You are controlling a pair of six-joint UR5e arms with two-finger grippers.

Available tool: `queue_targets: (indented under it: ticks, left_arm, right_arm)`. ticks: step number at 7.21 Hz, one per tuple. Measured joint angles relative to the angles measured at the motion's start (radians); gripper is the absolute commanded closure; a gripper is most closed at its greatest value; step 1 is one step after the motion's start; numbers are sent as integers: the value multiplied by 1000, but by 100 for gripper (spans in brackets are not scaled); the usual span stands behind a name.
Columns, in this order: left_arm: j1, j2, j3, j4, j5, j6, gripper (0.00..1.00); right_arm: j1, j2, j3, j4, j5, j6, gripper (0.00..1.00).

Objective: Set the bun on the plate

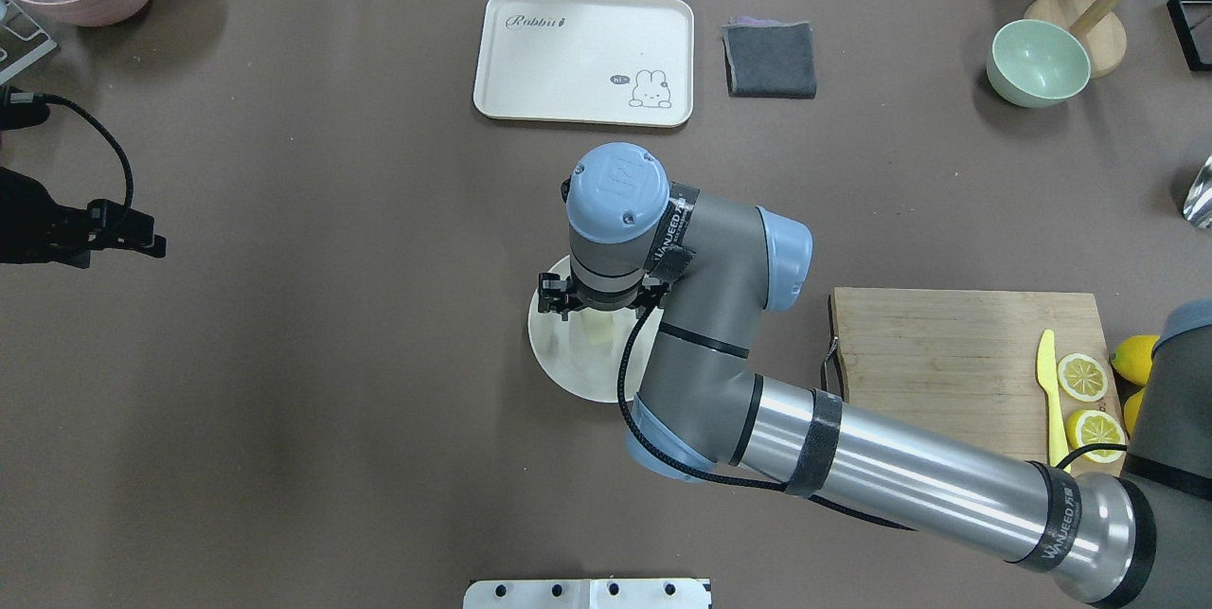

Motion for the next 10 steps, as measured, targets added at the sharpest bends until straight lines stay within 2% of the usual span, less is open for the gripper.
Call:
queue_targets:
  ticks: [3, 5, 7, 8, 10]
  left_arm:
    - [-23, -7, 11, 0, 0, 6, 9]
    - [-123, 14, 7, 3, -67, 62, 5]
    - [-243, 74, 30, 9, -165, 314, 3]
    - [-288, 118, 54, 10, -179, 453, 3]
    - [-383, 208, 114, 10, -190, 684, 3]
  right_arm:
    - [44, -24, 67, -10, 39, -9, 0]
    - [116, -87, 180, -46, 85, -48, 0]
    - [260, -233, 328, -124, 191, -226, 0]
    - [335, -324, 367, -143, 225, -358, 0]
    - [497, -499, 384, -156, 265, -678, 0]
